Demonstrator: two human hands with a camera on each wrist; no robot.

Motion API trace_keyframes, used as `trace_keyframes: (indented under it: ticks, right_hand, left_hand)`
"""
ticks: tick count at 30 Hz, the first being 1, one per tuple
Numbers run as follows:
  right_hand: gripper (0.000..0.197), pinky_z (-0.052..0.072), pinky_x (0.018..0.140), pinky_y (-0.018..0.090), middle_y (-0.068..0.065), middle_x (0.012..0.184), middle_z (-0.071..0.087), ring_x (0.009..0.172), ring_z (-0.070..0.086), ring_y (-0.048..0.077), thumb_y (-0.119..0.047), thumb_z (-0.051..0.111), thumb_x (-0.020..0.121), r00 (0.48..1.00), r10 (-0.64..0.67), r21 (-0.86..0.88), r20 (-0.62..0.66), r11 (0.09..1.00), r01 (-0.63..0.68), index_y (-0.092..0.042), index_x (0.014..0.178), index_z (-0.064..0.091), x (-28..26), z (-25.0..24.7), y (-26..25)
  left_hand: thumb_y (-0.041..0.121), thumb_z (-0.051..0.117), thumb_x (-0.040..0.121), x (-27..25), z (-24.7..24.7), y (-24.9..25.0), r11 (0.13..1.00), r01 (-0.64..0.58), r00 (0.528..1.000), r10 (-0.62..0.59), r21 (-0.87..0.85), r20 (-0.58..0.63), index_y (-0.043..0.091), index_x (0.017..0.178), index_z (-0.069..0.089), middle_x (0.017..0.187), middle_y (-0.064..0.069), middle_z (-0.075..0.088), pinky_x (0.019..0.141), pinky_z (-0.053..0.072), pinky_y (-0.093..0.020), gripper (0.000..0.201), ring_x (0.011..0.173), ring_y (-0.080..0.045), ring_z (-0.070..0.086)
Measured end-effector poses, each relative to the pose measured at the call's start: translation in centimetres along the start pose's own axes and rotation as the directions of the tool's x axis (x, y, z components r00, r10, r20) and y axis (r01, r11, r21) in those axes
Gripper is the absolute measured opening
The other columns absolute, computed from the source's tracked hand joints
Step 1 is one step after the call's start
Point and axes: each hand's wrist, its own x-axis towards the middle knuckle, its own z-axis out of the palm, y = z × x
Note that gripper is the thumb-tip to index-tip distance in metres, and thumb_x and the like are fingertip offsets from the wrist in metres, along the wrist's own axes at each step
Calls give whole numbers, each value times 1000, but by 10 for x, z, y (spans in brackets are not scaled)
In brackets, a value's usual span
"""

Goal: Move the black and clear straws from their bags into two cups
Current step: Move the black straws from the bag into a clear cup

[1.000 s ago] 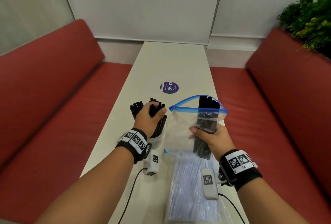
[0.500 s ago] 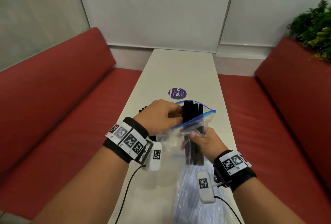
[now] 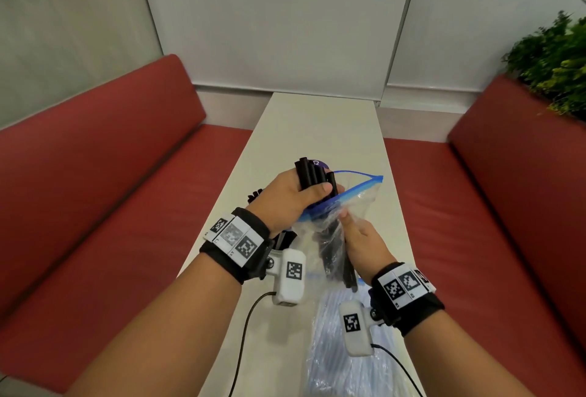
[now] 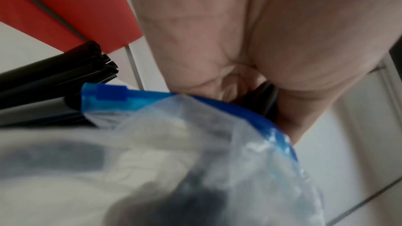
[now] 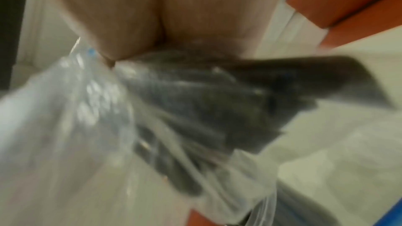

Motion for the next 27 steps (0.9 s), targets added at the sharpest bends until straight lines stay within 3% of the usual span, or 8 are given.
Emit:
trace_keyframes:
  ticks: [3, 6, 9, 13, 18, 22, 25, 27]
  right_hand:
    - [35, 56, 83, 19, -12, 96, 81, 92, 75, 2, -43, 45, 101, 1000, -14, 28, 5, 1000, 14, -21, 110, 70, -2, -3, 2]
    - [31, 56, 99, 43, 0, 110, 80, 106, 75, 17, -44, 53, 102, 1000, -14, 11, -3, 1000, 14, -24, 118, 71, 0, -1, 9]
    - [31, 54, 103, 53, 4, 115, 78, 111, 73, 22, -41, 55, 100, 999, -9, 9, -41, 1000, 10, -23, 121, 70, 3, 1, 16]
    - [32, 56, 100, 46, 6, 116, 78, 112, 73, 24, -36, 55, 101, 999, -27, 37, -33, 999, 28, -19, 122, 71, 5, 4, 14]
    - [33, 59, 68, 35, 14, 88, 77, 73, 71, 27, -30, 49, 105, 1000, 19, 49, -1, 999, -19, -6, 107, 71, 4, 2, 11]
    - [32, 56, 61, 37, 23, 97, 75, 66, 69, 33, -31, 49, 105, 996, 91, 84, -23, 992, -89, -6, 96, 67, -1, -3, 26]
    - [37, 55, 60, 37, 22, 91, 74, 63, 66, 32, -35, 53, 100, 980, 148, 144, -133, 981, -128, 0, 97, 65, -4, -11, 38]
    - [34, 55, 61, 36, 18, 88, 74, 57, 64, 29, -30, 54, 103, 960, 189, 194, -204, 970, -149, 2, 99, 65, -4, -18, 43]
  left_hand:
    - [6, 66, 95, 0, -5, -1, 1000, -5, 1000, 4, -28, -31, 4, 115, 67, 113, -17, 75, 104, 52, -47, 21, 109, -29, 72]
    - [32, 80, 79, 1, -6, -2, 1000, -20, 996, 23, 24, -88, 17, 104, 73, 107, -14, 77, 102, 52, -53, 29, 107, -30, 72]
    - [45, 81, 69, 4, -5, -5, 999, -15, 993, 18, 30, -118, 29, 96, 75, 107, -12, 77, 102, 52, -53, 32, 108, -30, 72]
    - [18, 79, 86, 5, -3, -6, 1000, 11, 997, -11, 3, -70, 17, 104, 73, 104, -8, 76, 101, 54, -47, 19, 103, -22, 72]
    - [4, 63, 96, 6, -6, 17, 981, -83, 987, 57, -174, -149, 2, 102, 62, 90, -16, 72, 85, 62, -40, 6, 87, -28, 75]
    - [0, 55, 99, 13, -36, 54, 887, -350, 897, 224, -302, -381, 4, 96, 56, 78, -6, 64, 81, 59, -47, 6, 70, -25, 71]
    - [3, 61, 97, 8, -58, 76, 826, -537, 762, 385, -175, -521, 11, 96, 56, 77, 0, 65, 84, 58, -50, 9, 69, -22, 68]
    - [8, 64, 96, 7, -62, 71, 833, -553, 701, 451, -21, -552, 13, 100, 55, 82, -1, 66, 85, 58, -51, 11, 72, -22, 67]
